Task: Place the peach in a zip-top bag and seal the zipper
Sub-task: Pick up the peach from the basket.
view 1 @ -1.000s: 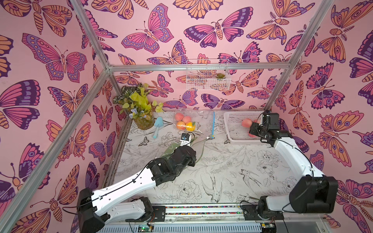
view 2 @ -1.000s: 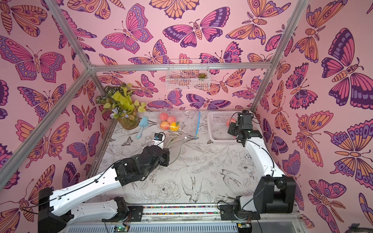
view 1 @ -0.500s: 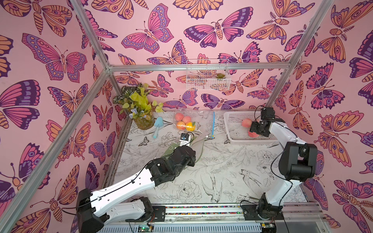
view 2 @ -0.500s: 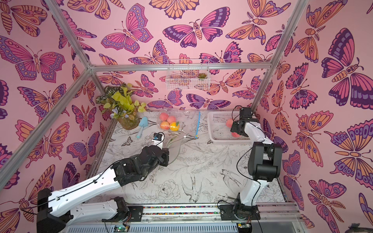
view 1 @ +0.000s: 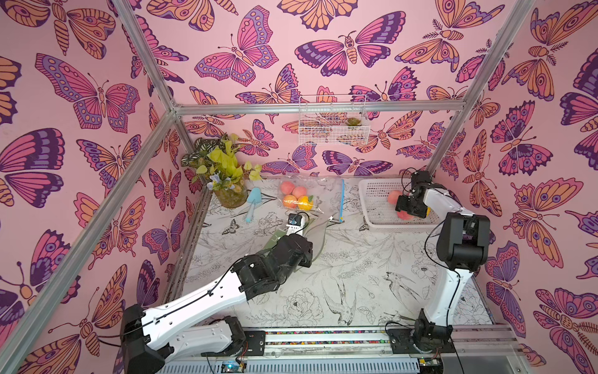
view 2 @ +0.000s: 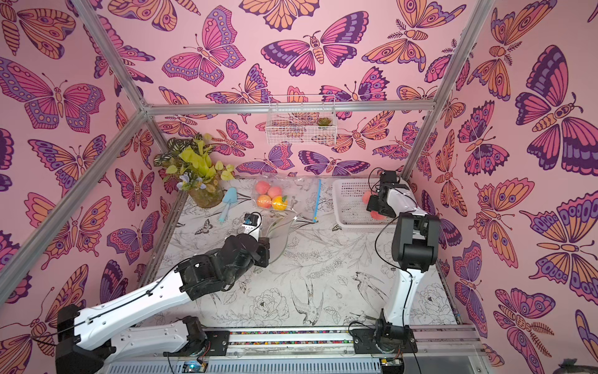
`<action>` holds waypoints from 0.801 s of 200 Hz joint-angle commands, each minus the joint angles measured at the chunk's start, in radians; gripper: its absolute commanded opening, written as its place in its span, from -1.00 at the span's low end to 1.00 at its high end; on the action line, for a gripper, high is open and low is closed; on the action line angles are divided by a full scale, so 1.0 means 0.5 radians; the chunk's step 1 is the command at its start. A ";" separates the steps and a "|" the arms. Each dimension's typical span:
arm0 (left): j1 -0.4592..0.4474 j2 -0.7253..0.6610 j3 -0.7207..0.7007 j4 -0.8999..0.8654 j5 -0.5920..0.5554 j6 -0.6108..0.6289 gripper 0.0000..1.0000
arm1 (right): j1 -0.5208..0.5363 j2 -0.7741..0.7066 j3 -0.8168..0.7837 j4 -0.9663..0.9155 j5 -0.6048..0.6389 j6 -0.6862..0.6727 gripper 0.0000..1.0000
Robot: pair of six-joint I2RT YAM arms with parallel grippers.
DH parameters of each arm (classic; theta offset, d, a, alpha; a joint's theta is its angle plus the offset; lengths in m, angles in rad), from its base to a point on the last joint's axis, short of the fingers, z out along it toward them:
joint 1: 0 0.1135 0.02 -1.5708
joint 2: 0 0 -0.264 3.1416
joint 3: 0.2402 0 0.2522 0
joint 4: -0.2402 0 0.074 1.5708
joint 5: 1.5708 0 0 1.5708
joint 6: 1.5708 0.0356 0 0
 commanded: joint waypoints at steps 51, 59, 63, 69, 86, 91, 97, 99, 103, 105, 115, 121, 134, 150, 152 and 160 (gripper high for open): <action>0.009 -0.034 -0.039 0.001 -0.032 0.034 -1.00 | -0.014 0.169 0.180 -0.108 0.019 -0.015 0.54; 0.009 -0.034 -0.036 0.001 -0.029 0.035 -1.00 | -0.016 0.197 0.217 -0.134 0.007 -0.012 0.54; 0.009 -0.034 -0.036 0.000 -0.031 0.037 -1.00 | -0.015 0.210 0.231 -0.143 0.002 -0.012 0.54; 0.009 -0.034 -0.036 0.001 -0.032 0.037 -1.00 | -0.016 0.225 0.246 -0.151 -0.009 -0.012 0.54; 0.009 -0.040 -0.039 0.002 -0.034 0.043 -1.00 | -0.016 0.257 0.271 -0.168 -0.007 -0.006 0.54; 0.009 -0.043 -0.039 0.000 -0.034 0.043 -1.00 | -0.016 0.267 0.278 -0.178 -0.012 -0.009 0.54; 0.009 -0.046 -0.042 0.000 -0.038 0.044 -1.00 | -0.015 0.277 0.290 -0.192 -0.011 -0.003 0.54; 0.010 -0.046 -0.042 0.000 -0.039 0.043 -1.00 | -0.014 0.278 0.294 -0.195 -0.008 -0.005 0.54; 0.009 -0.049 -0.042 0.002 -0.041 0.043 -1.00 | -0.016 0.284 0.297 -0.203 -0.010 -0.003 0.54; 0.009 -0.050 -0.042 0.002 -0.041 0.043 -1.00 | -0.016 0.283 0.298 -0.202 -0.013 -0.003 0.54; 0.009 -0.056 -0.045 0.001 -0.044 0.043 -1.00 | -0.016 0.283 0.295 -0.199 -0.015 -0.003 0.50; 0.009 -0.057 -0.048 0.001 -0.046 0.044 -1.00 | -0.015 0.277 0.295 -0.203 -0.012 0.000 0.47; 0.009 -0.061 -0.048 0.001 -0.047 0.043 -1.00 | -0.016 0.255 0.283 -0.195 -0.018 0.006 0.38; 0.009 -0.062 -0.051 0.000 -0.047 0.043 -1.00 | -0.016 0.174 0.229 -0.159 -0.041 0.012 0.32; 0.009 -0.062 -0.051 0.002 -0.044 0.044 -1.00 | -0.016 0.160 0.219 -0.151 -0.045 0.012 0.32; 0.009 -0.062 -0.051 0.000 -0.047 0.040 -1.00 | -0.014 0.098 0.169 -0.113 -0.054 0.021 0.29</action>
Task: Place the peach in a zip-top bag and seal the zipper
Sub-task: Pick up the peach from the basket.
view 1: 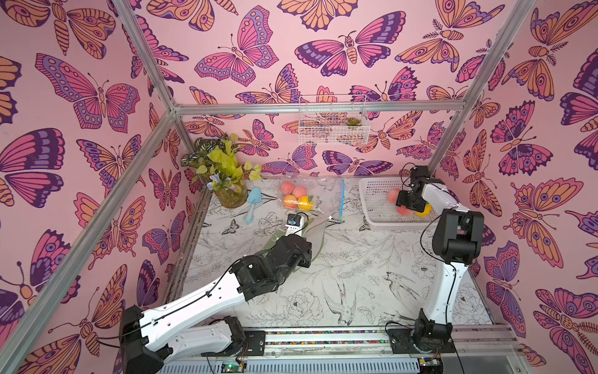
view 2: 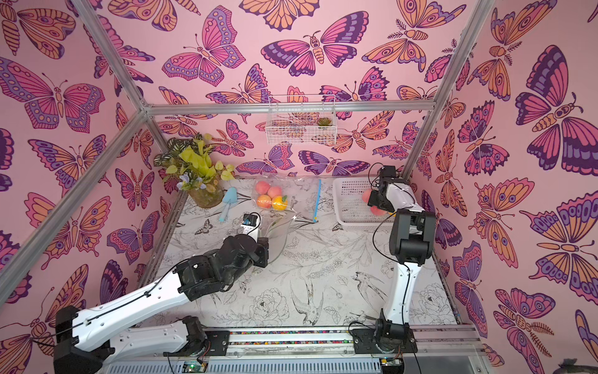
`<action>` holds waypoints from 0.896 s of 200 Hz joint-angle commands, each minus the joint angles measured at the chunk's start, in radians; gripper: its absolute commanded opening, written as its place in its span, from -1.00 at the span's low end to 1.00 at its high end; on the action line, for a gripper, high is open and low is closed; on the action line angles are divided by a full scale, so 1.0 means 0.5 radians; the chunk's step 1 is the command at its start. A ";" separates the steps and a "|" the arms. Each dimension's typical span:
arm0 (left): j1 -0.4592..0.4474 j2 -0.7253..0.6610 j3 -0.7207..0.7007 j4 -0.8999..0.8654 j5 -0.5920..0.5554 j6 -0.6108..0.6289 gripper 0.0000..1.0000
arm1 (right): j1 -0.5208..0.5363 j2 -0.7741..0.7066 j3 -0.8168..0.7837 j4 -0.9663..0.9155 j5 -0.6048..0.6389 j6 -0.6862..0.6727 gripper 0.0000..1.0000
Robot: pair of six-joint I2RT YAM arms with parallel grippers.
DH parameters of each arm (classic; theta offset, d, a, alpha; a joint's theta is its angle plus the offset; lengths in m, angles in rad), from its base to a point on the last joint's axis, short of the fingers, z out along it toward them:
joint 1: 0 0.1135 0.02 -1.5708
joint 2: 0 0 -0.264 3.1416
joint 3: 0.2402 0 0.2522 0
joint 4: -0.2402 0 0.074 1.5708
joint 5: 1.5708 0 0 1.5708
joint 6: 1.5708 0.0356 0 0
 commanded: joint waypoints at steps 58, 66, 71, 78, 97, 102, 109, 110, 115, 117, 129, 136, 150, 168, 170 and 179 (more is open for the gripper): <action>0.009 -0.006 -0.016 0.009 -0.045 0.017 -1.00 | -0.020 -0.598 -0.493 0.196 -0.223 0.098 0.25; 0.009 0.008 -0.005 0.011 -0.045 0.011 -1.00 | -0.020 -0.673 -0.542 0.220 -0.264 0.121 0.24; 0.009 0.018 0.002 0.012 -0.048 0.010 -1.00 | -0.020 -0.709 -0.574 0.240 -0.291 0.135 0.24; 0.009 0.032 0.012 0.012 -0.054 0.000 -1.00 | -0.020 -0.775 -0.624 0.266 -0.338 0.154 0.24; 0.010 0.075 0.037 0.019 -0.081 -0.036 -1.00 | -0.021 -0.958 -0.757 0.344 -0.513 0.205 0.24; 0.009 0.086 0.045 0.025 -0.085 -0.039 -1.00 | -0.019 -1.006 -0.794 0.368 -0.571 0.219 0.24; 0.009 0.103 0.057 0.030 -0.095 -0.044 -1.00 | -0.021 -1.075 -0.845 0.394 -0.633 0.233 0.24; 0.009 0.106 0.058 0.031 -0.095 -0.044 -1.00 | -0.019 -1.086 -0.852 0.397 -0.645 0.238 0.24; 0.009 0.119 0.068 0.038 -0.099 -0.050 -1.00 | -0.019 -1.136 -0.891 0.421 -0.704 0.258 0.24; 0.009 0.125 0.072 0.040 -0.102 -0.052 -1.00 | -0.019 -1.157 -0.906 0.431 -0.730 0.261 0.24; 0.009 0.163 0.100 0.054 -0.112 -0.060 -1.00 | -0.018 -1.300 -0.999 0.488 -0.867 0.291 0.24; 0.012 0.188 0.115 0.059 -0.119 -0.066 -1.00 | -0.016 -1.365 -1.051 0.518 -0.941 0.320 0.24; 0.009 0.232 0.141 0.079 -0.128 -0.085 -1.00 | -0.006 -1.486 -1.149 0.563 -1.083 0.367 0.24; 0.009 0.272 0.150 0.131 -0.140 -0.093 -1.00 | 0.033 -1.624 -1.236 0.568 -1.214 0.380 0.24; 0.011 0.274 0.151 0.135 -0.142 -0.093 -1.00 | 0.039 -1.642 -1.244 0.568 -1.226 0.384 0.24; 0.012 0.292 0.155 0.151 -0.149 -0.103 -1.00 | 0.068 -1.717 -1.291 0.579 -1.286 0.393 0.24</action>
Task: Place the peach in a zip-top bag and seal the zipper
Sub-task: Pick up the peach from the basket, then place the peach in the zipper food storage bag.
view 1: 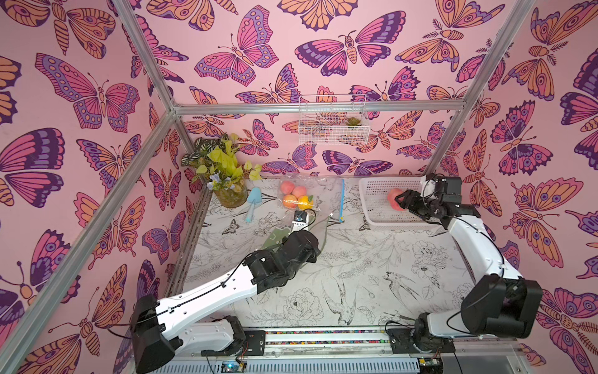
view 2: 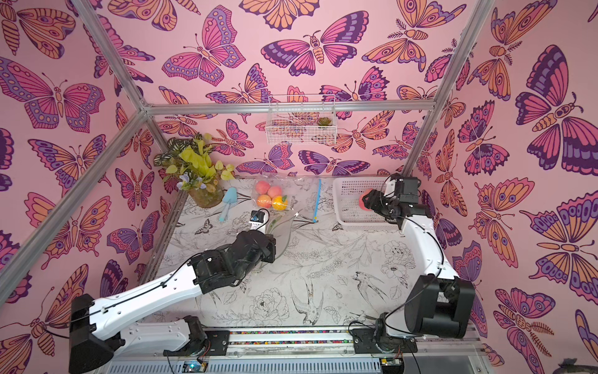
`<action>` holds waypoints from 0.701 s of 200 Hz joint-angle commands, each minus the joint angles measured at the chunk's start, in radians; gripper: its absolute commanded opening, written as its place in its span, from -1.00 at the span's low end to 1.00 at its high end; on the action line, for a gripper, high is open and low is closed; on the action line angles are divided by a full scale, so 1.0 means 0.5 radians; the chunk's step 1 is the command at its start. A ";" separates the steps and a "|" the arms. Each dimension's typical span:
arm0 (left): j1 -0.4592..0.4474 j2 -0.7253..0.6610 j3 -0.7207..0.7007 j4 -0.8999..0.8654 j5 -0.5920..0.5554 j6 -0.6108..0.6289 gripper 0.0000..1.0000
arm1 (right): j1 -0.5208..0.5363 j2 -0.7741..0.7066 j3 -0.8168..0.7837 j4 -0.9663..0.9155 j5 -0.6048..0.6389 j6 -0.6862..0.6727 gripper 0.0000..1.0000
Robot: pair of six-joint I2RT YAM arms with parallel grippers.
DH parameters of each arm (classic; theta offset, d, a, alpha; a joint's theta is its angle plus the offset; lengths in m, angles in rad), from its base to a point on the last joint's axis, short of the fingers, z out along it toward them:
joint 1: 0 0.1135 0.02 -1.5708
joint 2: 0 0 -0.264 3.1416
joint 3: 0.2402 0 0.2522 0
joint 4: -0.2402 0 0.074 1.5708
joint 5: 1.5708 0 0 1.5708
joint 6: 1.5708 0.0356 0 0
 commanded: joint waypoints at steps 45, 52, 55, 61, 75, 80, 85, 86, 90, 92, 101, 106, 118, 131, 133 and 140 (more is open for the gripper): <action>0.036 0.100 0.053 0.152 -0.036 -0.073 -1.00 | 0.365 -0.474 -0.269 0.147 -0.446 0.149 0.24; 0.040 0.111 0.057 0.156 -0.018 -0.081 -1.00 | 0.422 -0.505 -0.286 0.160 -0.460 0.160 0.24; 0.042 0.114 0.059 0.156 -0.016 -0.084 -1.00 | 0.445 -0.519 -0.292 0.166 -0.466 0.162 0.24; 0.043 0.121 0.063 0.157 -0.009 -0.091 -1.00 | 0.487 -0.539 -0.302 0.178 -0.478 0.176 0.24; 0.046 0.136 0.069 0.155 0.002 -0.102 -1.00 | 0.611 -0.581 -0.321 0.199 -0.476 0.207 0.24; 0.047 0.140 0.072 0.158 0.002 -0.107 -1.00 | 0.662 -0.593 -0.326 0.214 -0.477 0.216 0.24; 0.049 0.146 0.074 0.156 0.004 -0.112 -1.00 | 0.710 -0.600 -0.330 0.232 -0.481 0.224 0.24; 0.049 0.146 0.075 0.155 0.003 -0.113 -1.00 | 0.718 -0.602 -0.330 0.235 -0.480 0.224 0.24; 0.049 0.149 0.076 0.156 0.008 -0.115 -1.00 | 0.757 -0.606 -0.333 0.244 -0.480 0.231 0.24; 0.049 0.152 0.078 0.158 0.008 -0.118 -1.00 | 0.772 -0.607 -0.333 0.248 -0.483 0.231 0.24; 0.052 0.153 0.084 0.156 0.010 -0.124 -1.00 | 0.854 -0.605 -0.331 0.267 -0.489 0.239 0.24; 0.052 0.153 0.089 0.156 0.014 -0.127 -1.00 | 0.900 -0.601 -0.329 0.280 -0.487 0.247 0.24; 0.055 0.153 0.104 0.155 0.025 -0.132 -1.00 | 0.995 -0.584 -0.324 0.305 -0.485 0.252 0.24; 0.058 0.235 0.123 0.156 0.041 -0.132 -1.00 | 1.084 -0.556 -0.329 0.350 -0.476 0.276 0.24; 0.060 0.240 0.127 0.155 0.043 -0.134 -1.00 | 1.092 -0.551 -0.330 0.357 -0.476 0.277 0.24; 0.061 0.244 0.139 0.155 0.053 -0.129 -1.00 | 1.126 -0.534 -0.333 0.383 -0.466 0.292 0.24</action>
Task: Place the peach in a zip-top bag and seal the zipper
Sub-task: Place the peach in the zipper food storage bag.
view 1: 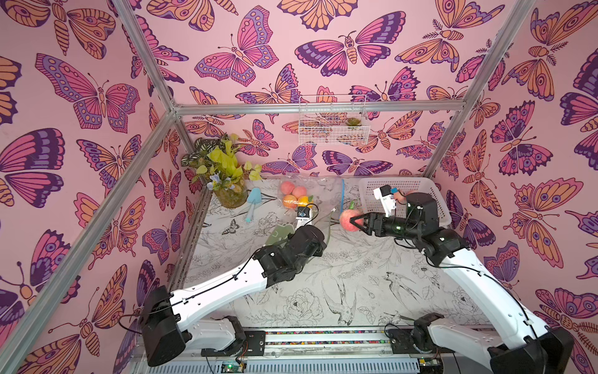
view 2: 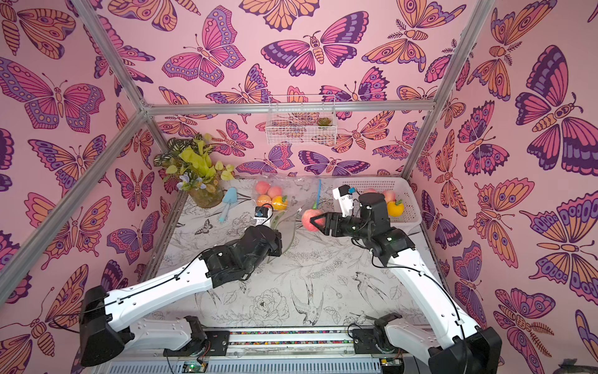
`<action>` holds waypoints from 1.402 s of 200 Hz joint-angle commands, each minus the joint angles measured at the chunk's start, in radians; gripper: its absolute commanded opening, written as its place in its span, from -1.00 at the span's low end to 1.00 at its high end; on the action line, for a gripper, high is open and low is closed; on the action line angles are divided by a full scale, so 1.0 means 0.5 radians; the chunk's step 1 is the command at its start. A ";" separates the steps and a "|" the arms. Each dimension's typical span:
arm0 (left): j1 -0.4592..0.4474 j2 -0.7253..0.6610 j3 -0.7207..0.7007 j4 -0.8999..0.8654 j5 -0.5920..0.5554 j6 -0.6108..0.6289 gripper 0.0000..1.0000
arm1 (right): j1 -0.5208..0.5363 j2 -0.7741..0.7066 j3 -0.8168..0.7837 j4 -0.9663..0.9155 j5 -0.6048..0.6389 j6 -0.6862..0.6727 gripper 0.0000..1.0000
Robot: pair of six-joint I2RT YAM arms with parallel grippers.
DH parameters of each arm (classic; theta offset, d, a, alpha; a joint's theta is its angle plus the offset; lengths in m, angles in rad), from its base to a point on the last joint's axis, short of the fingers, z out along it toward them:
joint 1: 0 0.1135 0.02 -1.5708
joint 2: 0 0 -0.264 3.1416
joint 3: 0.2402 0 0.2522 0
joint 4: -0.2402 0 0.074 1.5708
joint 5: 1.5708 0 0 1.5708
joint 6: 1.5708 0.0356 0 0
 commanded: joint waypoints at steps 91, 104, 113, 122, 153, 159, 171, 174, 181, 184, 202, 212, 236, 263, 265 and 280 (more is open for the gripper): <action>0.021 0.006 0.079 0.064 0.129 -0.003 -1.00 | 0.288 0.291 -0.035 0.194 0.214 0.092 0.24; 0.021 -0.048 0.044 0.099 0.129 -0.006 -1.00 | 0.293 0.309 -0.030 0.154 0.266 0.064 0.23; 0.021 -0.091 0.010 0.151 0.140 -0.007 -1.00 | 0.299 0.324 -0.019 0.115 0.298 0.044 0.24; 0.021 -0.115 -0.024 0.208 0.171 0.001 -1.00 | 0.309 0.339 -0.006 0.084 0.325 0.024 0.24; 0.021 -0.130 -0.056 0.318 0.325 0.066 -1.00 | 0.366 0.386 0.066 -0.045 0.479 -0.054 0.25; 0.021 -0.119 -0.054 0.318 0.349 0.073 -1.00 | 0.376 0.394 0.080 -0.065 0.502 -0.065 0.25; 0.021 -0.103 -0.051 0.318 0.376 0.081 -1.00 | 0.393 0.401 0.096 -0.070 0.512 -0.074 0.26; 0.021 -0.098 -0.053 0.318 0.380 0.082 -1.00 | 0.399 0.402 0.099 -0.066 0.511 -0.073 0.26; 0.021 -0.088 -0.054 0.318 0.388 0.085 -1.00 | 0.410 0.402 0.106 -0.062 0.507 -0.077 0.27; 0.021 -0.085 -0.057 0.316 0.391 0.088 -1.00 | 0.415 0.402 0.111 -0.063 0.497 -0.079 0.27; 0.021 -0.062 -0.069 0.299 0.381 0.088 -1.00 | 0.435 0.402 0.124 -0.038 0.446 -0.075 0.27; 0.021 -0.051 -0.076 0.273 0.364 0.080 -1.00 | 0.440 0.397 0.124 -0.015 0.428 -0.059 0.27; 0.021 -0.032 -0.061 0.204 0.347 0.067 -1.00 | 0.441 0.381 0.112 0.038 0.419 -0.018 0.27; 0.021 -0.032 -0.049 0.202 0.405 0.057 -1.00 | 0.444 0.421 0.130 -0.015 0.486 -0.017 0.27; 0.021 -0.032 -0.048 0.203 0.409 0.058 -1.00 | 0.446 0.426 0.131 -0.021 0.491 -0.017 0.27; 0.021 -0.034 -0.039 0.202 0.420 0.058 -1.00 | 0.456 0.451 0.142 -0.053 0.528 -0.035 0.29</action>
